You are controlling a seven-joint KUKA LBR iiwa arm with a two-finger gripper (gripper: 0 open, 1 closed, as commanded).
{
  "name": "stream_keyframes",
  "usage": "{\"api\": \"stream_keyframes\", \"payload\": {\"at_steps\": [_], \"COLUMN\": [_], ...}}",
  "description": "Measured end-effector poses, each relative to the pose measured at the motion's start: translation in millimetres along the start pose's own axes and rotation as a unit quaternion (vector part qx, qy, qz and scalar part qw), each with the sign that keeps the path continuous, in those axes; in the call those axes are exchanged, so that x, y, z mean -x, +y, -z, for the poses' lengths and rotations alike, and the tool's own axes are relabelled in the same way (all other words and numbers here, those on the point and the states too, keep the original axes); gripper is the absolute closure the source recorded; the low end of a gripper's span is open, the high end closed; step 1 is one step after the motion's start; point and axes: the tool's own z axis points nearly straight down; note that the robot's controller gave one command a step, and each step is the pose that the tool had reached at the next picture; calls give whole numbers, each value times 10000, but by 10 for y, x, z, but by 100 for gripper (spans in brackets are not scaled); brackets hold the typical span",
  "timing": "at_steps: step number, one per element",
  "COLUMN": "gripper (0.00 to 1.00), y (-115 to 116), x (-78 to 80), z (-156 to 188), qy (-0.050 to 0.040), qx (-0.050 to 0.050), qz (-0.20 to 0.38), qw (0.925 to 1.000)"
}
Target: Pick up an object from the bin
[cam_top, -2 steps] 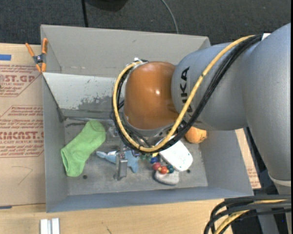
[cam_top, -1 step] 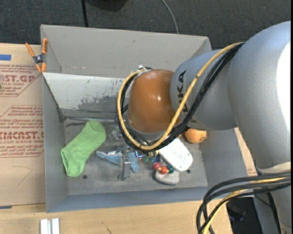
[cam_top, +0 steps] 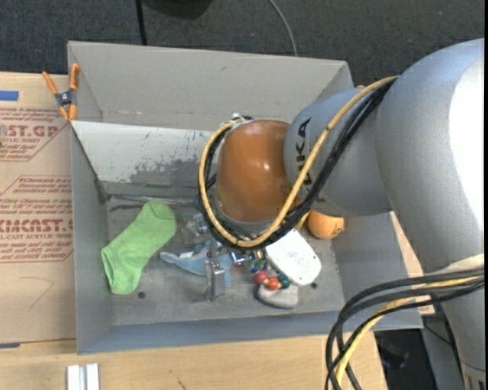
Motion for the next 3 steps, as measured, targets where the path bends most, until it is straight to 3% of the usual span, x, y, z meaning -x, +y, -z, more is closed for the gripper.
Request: {"api": "stream_keyframes", "payload": {"at_steps": [1, 2, 3], "gripper": [100, 100, 100], "y": [-271, -272, -291], "x": [195, 195, 62], "z": [-192, -191, 991], "qy": [-46, -46, -54], "qx": [27, 28, 33], "qz": [-2303, -2303, -2303], "qw": [9731, 9731, 9731]}}
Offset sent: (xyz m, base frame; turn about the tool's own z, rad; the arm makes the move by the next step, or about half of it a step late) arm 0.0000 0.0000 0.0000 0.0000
